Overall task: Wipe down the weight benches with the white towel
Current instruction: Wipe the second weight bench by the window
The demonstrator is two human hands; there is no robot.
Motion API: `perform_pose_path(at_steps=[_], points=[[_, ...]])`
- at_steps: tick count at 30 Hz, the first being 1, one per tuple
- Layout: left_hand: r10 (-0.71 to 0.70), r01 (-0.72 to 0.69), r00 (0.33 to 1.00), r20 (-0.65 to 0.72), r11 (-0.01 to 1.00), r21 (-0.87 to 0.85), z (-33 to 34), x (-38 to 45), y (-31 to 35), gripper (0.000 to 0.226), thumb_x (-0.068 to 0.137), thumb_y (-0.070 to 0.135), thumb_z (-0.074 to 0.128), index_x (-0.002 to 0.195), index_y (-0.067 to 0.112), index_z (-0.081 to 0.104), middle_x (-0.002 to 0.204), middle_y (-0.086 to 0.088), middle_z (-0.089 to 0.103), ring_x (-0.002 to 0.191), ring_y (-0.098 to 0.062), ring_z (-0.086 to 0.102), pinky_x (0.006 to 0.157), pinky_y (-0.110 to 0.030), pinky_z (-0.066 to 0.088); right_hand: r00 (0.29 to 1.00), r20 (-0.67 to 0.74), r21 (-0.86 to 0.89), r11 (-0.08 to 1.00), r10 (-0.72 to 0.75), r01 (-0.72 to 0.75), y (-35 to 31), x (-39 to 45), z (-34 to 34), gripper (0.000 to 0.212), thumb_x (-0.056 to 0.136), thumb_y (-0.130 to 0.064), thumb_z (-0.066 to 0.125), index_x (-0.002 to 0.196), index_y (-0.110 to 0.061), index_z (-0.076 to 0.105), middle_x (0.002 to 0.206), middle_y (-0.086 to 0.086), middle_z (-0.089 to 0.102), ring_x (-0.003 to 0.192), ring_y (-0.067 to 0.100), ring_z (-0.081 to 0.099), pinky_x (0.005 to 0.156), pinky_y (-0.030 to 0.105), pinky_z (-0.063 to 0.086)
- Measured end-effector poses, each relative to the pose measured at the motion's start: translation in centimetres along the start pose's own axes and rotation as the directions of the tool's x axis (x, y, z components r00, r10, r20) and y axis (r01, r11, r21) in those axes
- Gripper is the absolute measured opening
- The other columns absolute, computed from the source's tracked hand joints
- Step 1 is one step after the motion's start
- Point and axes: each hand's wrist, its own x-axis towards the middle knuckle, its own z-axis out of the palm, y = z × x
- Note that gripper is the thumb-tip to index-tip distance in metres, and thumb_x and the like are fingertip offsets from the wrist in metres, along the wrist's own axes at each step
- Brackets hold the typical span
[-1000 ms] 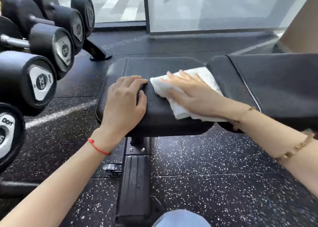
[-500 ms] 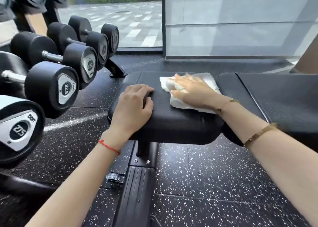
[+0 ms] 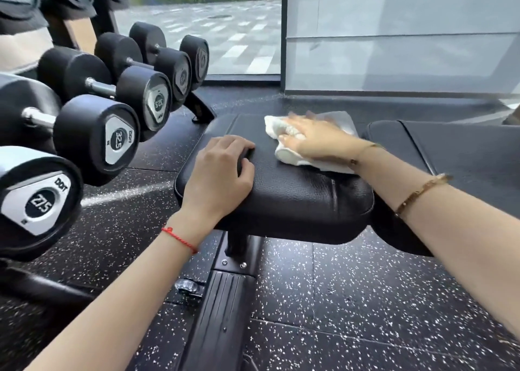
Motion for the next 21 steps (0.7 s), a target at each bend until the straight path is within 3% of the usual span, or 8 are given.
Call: perform_pose_path(at_steps=[4,8,11,15,18,21], points=[[-0.011,0.011,1.000,0.008,1.000,0.010,-0.1,-0.1,-0.1,0.031,0.090,0.013,0.054,0.118,0.013,0.065,0.122,-0.001,0.064,0.120,-0.022,0.053,0.107,-0.039,0.040,0.989,-0.039,-0.016,0.989,-0.144,0.144,-1.4,-1.1,1.4,0.057,0.099,-0.037,0.037,0.153,-0.042,0.019,0.164,-0.005,0.015,0.152,0.027,0.007,0.120,0.053,0.001],[-0.007,0.006,1.000,0.007,0.999,0.036,-0.2,-0.1,-0.2,0.030,0.090,0.012,0.057,0.119,0.010,0.066,0.122,-0.005,0.064,0.120,-0.024,0.053,0.109,-0.034,0.038,0.967,-0.111,0.022,0.973,-0.228,0.232,0.4,-4.5,1.8,0.056,0.100,-0.036,0.044,0.152,-0.040,0.025,0.163,-0.008,0.021,0.151,0.020,0.010,0.121,0.046,0.000],[-0.001,0.001,1.000,0.010,0.999,0.048,-0.2,-0.1,-0.2,0.030,0.090,0.012,0.057,0.119,0.009,0.066,0.122,-0.004,0.065,0.120,-0.023,0.052,0.110,-0.029,0.035,0.970,-0.083,0.092,0.968,-0.227,0.234,1.4,-4.3,1.2,0.056,0.099,-0.038,0.047,0.151,-0.040,0.028,0.162,-0.013,0.021,0.151,0.015,0.009,0.122,0.040,-0.001],[-0.009,0.008,1.000,0.006,0.999,0.045,-0.2,-0.1,-0.2,0.033,0.090,0.017,0.054,0.119,0.010,0.066,0.122,-0.004,0.065,0.120,-0.023,0.052,0.109,-0.026,0.033,0.990,-0.072,0.134,0.983,-0.118,0.127,1.8,-0.8,0.1,0.058,0.100,-0.043,0.047,0.154,-0.034,0.025,0.162,-0.013,0.020,0.151,0.017,0.010,0.123,0.042,0.007],[-0.019,0.019,1.000,0.005,0.999,0.042,-0.1,0.0,0.0,0.036,0.088,0.020,0.050,0.118,0.010,0.066,0.121,-0.003,0.065,0.119,-0.022,0.053,0.110,-0.029,0.036,0.995,-0.051,0.086,0.992,-0.091,0.095,-0.2,2.9,0.1,0.057,0.101,-0.046,0.042,0.154,-0.035,0.023,0.163,-0.012,0.017,0.152,0.021,0.010,0.122,0.045,0.012],[-0.032,0.032,0.999,0.000,0.999,0.039,-0.1,-0.1,0.0,0.033,0.088,0.018,0.053,0.117,0.008,0.066,0.121,-0.004,0.065,0.119,-0.023,0.053,0.109,-0.030,0.038,0.988,-0.035,0.022,0.988,-0.151,0.152,-3.1,4.3,0.9,0.056,0.101,-0.044,0.038,0.154,-0.037,0.021,0.164,-0.011,0.015,0.152,0.021,0.007,0.122,0.047,0.004]])
